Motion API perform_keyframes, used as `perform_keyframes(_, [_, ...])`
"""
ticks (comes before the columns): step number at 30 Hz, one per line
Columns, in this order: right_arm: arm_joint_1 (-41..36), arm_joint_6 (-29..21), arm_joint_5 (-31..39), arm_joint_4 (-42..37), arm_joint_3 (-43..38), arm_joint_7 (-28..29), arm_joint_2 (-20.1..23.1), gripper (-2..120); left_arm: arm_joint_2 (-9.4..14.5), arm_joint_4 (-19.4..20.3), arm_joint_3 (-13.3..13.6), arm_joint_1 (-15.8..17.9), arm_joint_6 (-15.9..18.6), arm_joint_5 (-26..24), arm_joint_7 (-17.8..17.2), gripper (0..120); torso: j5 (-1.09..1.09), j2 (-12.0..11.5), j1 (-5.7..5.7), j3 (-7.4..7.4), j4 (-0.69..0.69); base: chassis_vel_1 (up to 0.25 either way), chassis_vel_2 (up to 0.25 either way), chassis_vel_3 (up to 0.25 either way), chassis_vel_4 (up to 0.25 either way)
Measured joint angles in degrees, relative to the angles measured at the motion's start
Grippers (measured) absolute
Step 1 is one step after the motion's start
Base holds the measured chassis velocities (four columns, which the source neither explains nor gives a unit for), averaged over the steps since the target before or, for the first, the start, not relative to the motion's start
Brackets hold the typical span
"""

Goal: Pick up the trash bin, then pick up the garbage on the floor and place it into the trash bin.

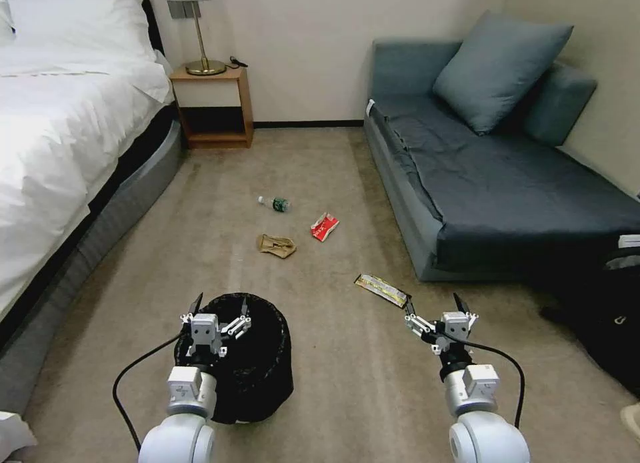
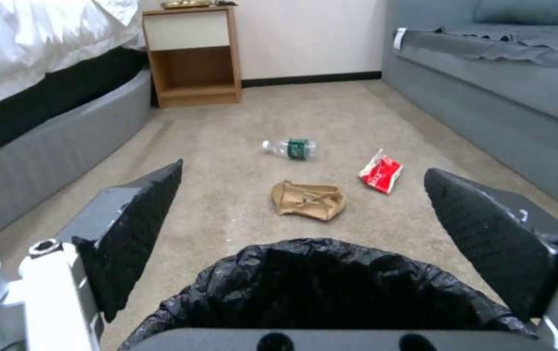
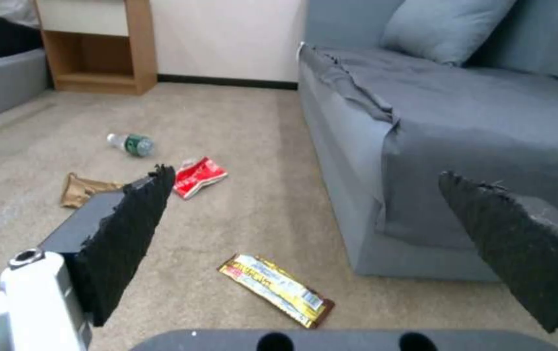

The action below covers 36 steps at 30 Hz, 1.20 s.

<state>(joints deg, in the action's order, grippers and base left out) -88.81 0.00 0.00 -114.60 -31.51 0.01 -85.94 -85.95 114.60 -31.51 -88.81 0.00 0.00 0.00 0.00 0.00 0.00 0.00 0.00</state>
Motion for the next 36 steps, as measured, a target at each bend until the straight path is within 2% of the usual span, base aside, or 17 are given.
perform_keyframes(36, [0.00,0.00,0.00,0.00,0.00,0.00,0.00,100,0.00,0.00,0.00,0.00,0.00,0.00,0.00,100,0.00,0.00,0.00,0.00,0.00,0.000,0.000,0.000,0.000])
